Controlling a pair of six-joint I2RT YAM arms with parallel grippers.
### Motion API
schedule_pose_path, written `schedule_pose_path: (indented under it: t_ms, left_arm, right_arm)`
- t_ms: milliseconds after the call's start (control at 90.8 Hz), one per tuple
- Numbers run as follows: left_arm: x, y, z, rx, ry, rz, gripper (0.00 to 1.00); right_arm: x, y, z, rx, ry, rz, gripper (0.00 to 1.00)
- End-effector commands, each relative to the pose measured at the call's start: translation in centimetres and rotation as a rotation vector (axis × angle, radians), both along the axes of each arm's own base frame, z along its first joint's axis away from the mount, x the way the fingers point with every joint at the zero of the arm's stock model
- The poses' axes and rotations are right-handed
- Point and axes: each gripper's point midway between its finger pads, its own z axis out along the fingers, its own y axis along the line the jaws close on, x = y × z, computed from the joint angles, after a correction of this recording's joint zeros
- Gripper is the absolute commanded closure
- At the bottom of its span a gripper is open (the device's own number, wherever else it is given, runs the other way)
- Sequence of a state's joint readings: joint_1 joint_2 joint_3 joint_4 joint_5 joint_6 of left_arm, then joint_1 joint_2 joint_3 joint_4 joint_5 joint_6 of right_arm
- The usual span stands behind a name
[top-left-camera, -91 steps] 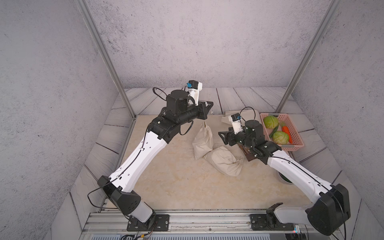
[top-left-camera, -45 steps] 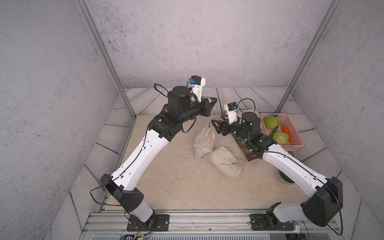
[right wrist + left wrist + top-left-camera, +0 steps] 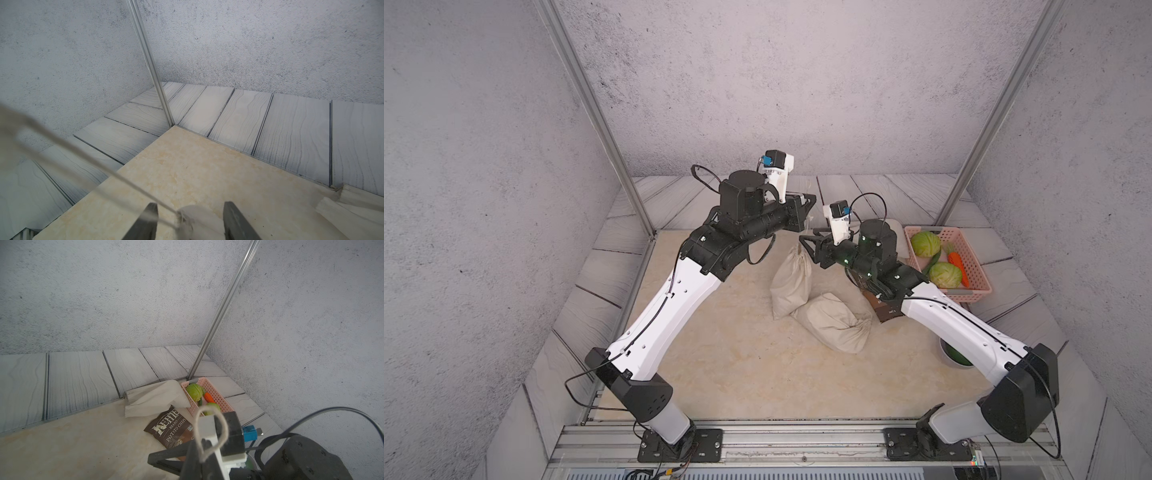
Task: Close the soil bag
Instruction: Place the soil bag at the center of the board.
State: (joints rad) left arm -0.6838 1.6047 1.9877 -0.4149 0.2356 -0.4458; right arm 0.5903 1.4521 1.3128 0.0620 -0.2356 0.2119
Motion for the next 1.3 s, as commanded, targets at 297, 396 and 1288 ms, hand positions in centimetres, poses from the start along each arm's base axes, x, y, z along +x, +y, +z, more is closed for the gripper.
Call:
schedule_pose_path:
  t_ms: [297,396,1288]
  left_arm:
    - [-1.5,0.2,4.4,-0.061,-0.104,-0.03,1.0]
    - [-1.8,0.7,5.1,-0.067,-0.119,-0.022,1.0]
    - [2.9,12.7,-3.1,-0.04,0.05,0.338,1.0]
  right_arm:
    - [0.4,0.6,0.9,-0.029,-0.035,0.01,0.68]
    - [1.4,0.6,-1.1,-0.069,0.004,-0.023,0.82]
    - [-5.1,-4.6,-20.8,-0.337,0.514,-0.062,0.89]
